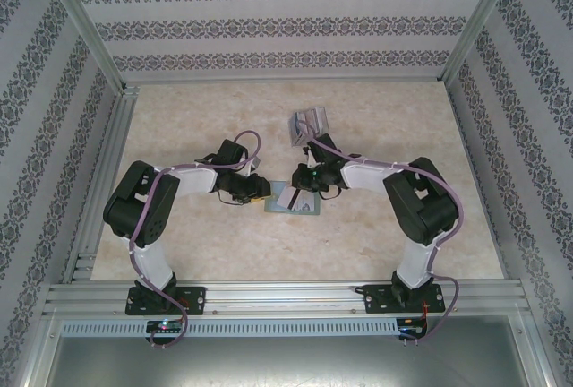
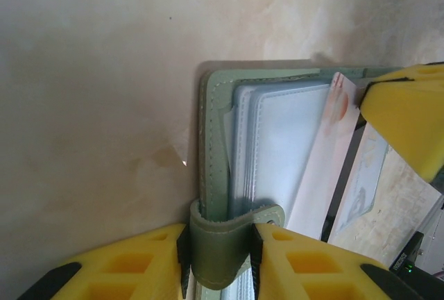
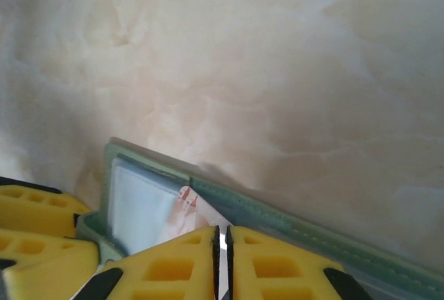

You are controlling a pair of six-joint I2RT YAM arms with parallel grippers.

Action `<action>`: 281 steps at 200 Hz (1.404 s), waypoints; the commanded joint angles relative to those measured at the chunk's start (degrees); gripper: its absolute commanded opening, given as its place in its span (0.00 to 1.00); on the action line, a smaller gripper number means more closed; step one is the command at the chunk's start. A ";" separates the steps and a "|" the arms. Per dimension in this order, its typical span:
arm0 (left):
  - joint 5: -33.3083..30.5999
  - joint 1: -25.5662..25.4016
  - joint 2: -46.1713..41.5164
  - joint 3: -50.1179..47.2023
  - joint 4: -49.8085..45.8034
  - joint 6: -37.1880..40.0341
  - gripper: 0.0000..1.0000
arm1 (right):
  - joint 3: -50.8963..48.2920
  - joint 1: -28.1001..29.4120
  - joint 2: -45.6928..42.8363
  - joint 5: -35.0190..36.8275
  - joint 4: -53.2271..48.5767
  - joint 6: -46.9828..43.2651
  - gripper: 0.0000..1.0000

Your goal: Put the credit cards into the card holder

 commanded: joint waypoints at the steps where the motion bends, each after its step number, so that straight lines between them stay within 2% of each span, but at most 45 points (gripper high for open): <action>1: -3.82 -1.03 3.45 0.49 -0.91 0.53 0.31 | 3.84 0.92 2.07 0.42 -2.25 -2.81 0.15; 71: -4.42 -1.07 5.46 2.16 -0.83 0.88 0.31 | 6.42 2.04 5.38 -4.55 -4.84 -4.97 0.14; 144: -5.15 -1.01 7.97 4.45 -0.78 1.14 0.30 | 4.99 3.63 1.88 -8.01 -10.64 -7.77 0.14; 219: -4.80 -1.03 9.03 5.08 -0.42 0.88 0.28 | 5.87 3.97 -5.48 -5.40 -13.79 -8.96 0.15; 281: -5.76 -1.00 9.72 4.73 -0.44 1.06 0.22 | -0.72 9.59 -6.37 -2.57 -11.13 -5.62 0.15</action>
